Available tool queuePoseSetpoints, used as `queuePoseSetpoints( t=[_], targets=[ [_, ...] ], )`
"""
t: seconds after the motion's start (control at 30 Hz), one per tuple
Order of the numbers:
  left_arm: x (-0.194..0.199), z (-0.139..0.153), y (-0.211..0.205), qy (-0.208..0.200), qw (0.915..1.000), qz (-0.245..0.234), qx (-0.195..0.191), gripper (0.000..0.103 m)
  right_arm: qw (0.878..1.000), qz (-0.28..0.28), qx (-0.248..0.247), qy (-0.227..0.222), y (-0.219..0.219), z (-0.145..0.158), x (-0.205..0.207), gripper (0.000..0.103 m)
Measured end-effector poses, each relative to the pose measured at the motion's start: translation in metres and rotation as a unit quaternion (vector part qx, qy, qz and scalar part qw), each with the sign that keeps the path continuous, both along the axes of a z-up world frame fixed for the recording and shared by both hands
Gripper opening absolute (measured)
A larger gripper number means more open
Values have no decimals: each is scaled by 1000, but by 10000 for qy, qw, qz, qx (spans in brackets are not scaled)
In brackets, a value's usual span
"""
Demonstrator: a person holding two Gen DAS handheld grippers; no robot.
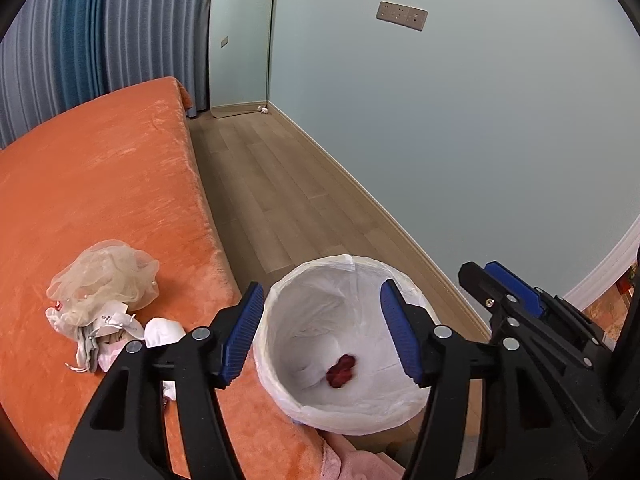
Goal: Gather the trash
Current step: 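Carry both items over the trash bin and open the right tool to drop the scrunchie, then open the left tool over the bin to drop the white sock, then grasp the pink-white packet with the left tool while the right tool grasps the white cloth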
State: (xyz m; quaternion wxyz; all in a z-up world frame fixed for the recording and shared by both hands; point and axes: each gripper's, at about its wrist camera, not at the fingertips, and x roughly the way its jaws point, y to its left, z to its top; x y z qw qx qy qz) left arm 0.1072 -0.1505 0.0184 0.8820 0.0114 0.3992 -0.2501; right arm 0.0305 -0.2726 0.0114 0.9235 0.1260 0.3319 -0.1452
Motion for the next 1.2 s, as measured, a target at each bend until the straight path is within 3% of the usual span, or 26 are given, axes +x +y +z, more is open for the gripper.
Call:
queuePoseSetpoints(
  t=[0.13,0.7,0.9,1.2],
  targets=[
    [-3,1,16,-17,9999,107,-3,57,10000,-8,-66,-33,8,6,-6,42],
    [-11,3,98,-55,9976,685,-49,60,9981,543,-292,49,85,12,-1,51],
    [-9,-16,145,119,9941,1081,-35,66,9965,773,-275,165,113,4,9,51],
    [-6,-65,213,642,9852,1589,28,67,9938,997,-261,413,152,-24,21,58]
  ],
)
